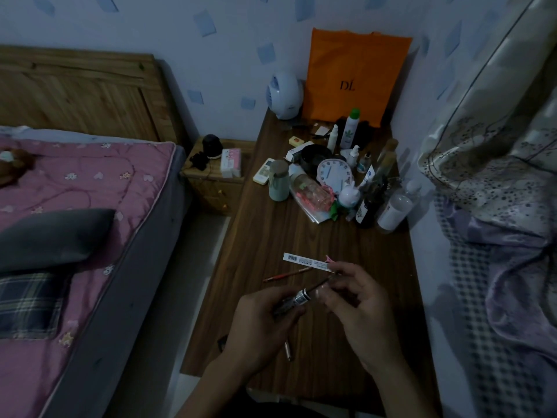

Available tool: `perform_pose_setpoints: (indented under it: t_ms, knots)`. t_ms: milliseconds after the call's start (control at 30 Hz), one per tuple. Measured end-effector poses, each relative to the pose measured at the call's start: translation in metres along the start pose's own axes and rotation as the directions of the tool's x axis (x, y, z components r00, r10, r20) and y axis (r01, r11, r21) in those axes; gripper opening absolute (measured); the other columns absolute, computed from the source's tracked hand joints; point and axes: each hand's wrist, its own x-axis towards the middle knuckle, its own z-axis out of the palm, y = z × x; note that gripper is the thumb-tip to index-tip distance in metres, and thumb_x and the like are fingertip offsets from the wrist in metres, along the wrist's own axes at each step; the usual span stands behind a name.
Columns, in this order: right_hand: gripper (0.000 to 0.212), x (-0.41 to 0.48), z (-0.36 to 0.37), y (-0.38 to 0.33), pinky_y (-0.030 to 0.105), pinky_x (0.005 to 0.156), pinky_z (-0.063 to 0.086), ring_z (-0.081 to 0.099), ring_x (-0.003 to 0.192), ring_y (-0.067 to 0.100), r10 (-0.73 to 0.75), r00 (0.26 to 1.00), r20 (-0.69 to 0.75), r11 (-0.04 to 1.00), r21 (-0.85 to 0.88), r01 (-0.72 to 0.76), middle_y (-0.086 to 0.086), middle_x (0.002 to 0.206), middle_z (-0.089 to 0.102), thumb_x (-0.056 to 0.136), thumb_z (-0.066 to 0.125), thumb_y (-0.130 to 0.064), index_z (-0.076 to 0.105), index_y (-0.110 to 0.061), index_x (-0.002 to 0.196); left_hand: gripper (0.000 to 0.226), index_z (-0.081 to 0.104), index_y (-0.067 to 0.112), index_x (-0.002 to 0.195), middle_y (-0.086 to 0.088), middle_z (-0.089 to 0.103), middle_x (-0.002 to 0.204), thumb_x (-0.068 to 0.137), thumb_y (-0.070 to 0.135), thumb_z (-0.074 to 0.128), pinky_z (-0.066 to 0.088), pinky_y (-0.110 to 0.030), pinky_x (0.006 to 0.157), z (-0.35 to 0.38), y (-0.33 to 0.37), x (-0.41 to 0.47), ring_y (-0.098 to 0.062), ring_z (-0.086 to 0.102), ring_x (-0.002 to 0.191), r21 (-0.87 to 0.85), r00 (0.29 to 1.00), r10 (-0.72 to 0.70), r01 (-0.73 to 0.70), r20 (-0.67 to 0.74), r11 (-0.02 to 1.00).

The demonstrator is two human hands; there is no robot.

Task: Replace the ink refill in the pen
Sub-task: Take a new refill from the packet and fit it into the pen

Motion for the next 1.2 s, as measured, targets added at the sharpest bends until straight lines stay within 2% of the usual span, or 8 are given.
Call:
perform_pose_setpoints:
  t_ms: [200,367,467,600,700,833,1033,1200]
  knots:
    - [0.037,-0.001,-0.001,0.003,0.024,0.071,0.061,0.074,0.088,0.008,-0.12,0.983,-0.141,0.993,-0.03,0.117,-0.011,0.096,0.077,0.088,0.07,-0.004,0.075,-0.04,0.097,0.025,0.073,0.03,0.106,0.018,0.075,0.095,0.081,0.025,0.075,0.057,-0.03,0.071,0.001,0.001,0.002,0.006,0.068,0.085,-0.019,1.0,0.007,-0.007,-0.016,1.0]
    - [0.026,0.001,-0.005,0.0,0.018,0.077,0.057,0.07,0.096,0.005,-0.23,0.973,-0.001,0.964,-0.134,0.228,-0.017,0.104,0.07,0.089,0.067,-0.017,0.073,-0.038,0.104,0.025,0.073,0.03,0.106,0.02,0.074,0.092,0.081,0.027,0.075,0.053,-0.018,0.067,0.005,0.002,0.005,0.007,0.067,0.08,-0.023,1.0,0.015,-0.015,-0.011,1.0]
    - [0.031,0.001,-0.004,0.003,0.025,0.084,0.058,0.067,0.104,0.004,-0.264,0.963,0.06,0.933,-0.239,0.27,-0.018,0.11,0.068,0.089,0.069,-0.017,0.071,-0.032,0.116,0.024,0.072,0.032,0.107,0.023,0.073,0.093,0.083,0.033,0.072,0.05,-0.014,0.065,0.008,0.004,0.006,0.007,0.067,0.079,-0.031,1.0,0.022,-0.022,0.0,0.999]
    - [0.054,-0.002,0.0,0.004,0.013,0.082,0.055,0.066,0.104,-0.002,-0.312,0.949,0.041,0.913,-0.263,0.311,-0.022,0.111,0.069,0.09,0.069,-0.012,0.056,-0.048,0.128,0.03,0.067,0.037,0.114,0.037,0.066,0.096,0.084,0.035,0.068,0.043,-0.002,0.067,0.008,0.008,0.008,0.012,0.065,0.083,-0.029,0.999,0.048,-0.049,-0.016,0.998]
    - [0.047,-0.003,0.0,0.0,0.012,0.079,0.054,0.068,0.099,-0.002,-0.349,0.936,-0.042,0.904,-0.28,0.324,-0.023,0.108,0.07,0.089,0.069,-0.024,0.056,-0.056,0.121,0.032,0.063,0.048,0.111,0.041,0.064,0.095,0.083,0.032,0.071,0.041,0.0,0.065,0.008,0.01,0.009,0.013,0.064,0.081,-0.004,0.998,0.049,-0.049,-0.033,0.999]
    - [0.023,-0.002,0.001,-0.003,0.017,0.075,0.057,0.069,0.095,0.0,-0.407,0.912,-0.061,0.876,-0.309,0.37,-0.025,0.101,0.069,0.087,0.063,-0.031,0.064,-0.046,0.105,0.031,0.06,0.054,0.107,0.04,0.064,0.099,0.083,0.036,0.069,0.044,-0.001,0.067,0.011,0.011,0.011,0.013,0.064,0.084,-0.004,0.999,0.041,-0.041,-0.028,0.999]
    - [0.028,0.0,-0.004,0.009,0.015,0.078,0.055,0.066,0.099,0.001,-0.426,0.904,-0.038,0.852,-0.352,0.387,-0.017,0.105,0.067,0.082,0.075,-0.002,0.073,-0.024,0.099,0.03,0.065,0.04,0.112,0.033,0.067,0.102,0.082,0.038,0.071,0.048,-0.005,0.066,0.015,0.011,0.011,0.01,0.066,0.084,-0.021,0.998,0.049,-0.05,-0.045,0.999]
    - [0.02,-0.001,-0.003,0.004,0.009,0.077,0.051,0.064,0.101,-0.002,-0.401,0.916,0.012,0.861,-0.338,0.381,-0.016,0.106,0.066,0.082,0.07,-0.013,0.073,-0.026,0.097,0.029,0.066,0.039,0.111,0.036,0.067,0.094,0.083,0.035,0.072,0.045,-0.003,0.066,0.014,0.013,0.011,0.011,0.066,0.082,-0.019,0.997,0.061,-0.062,-0.043,0.998]
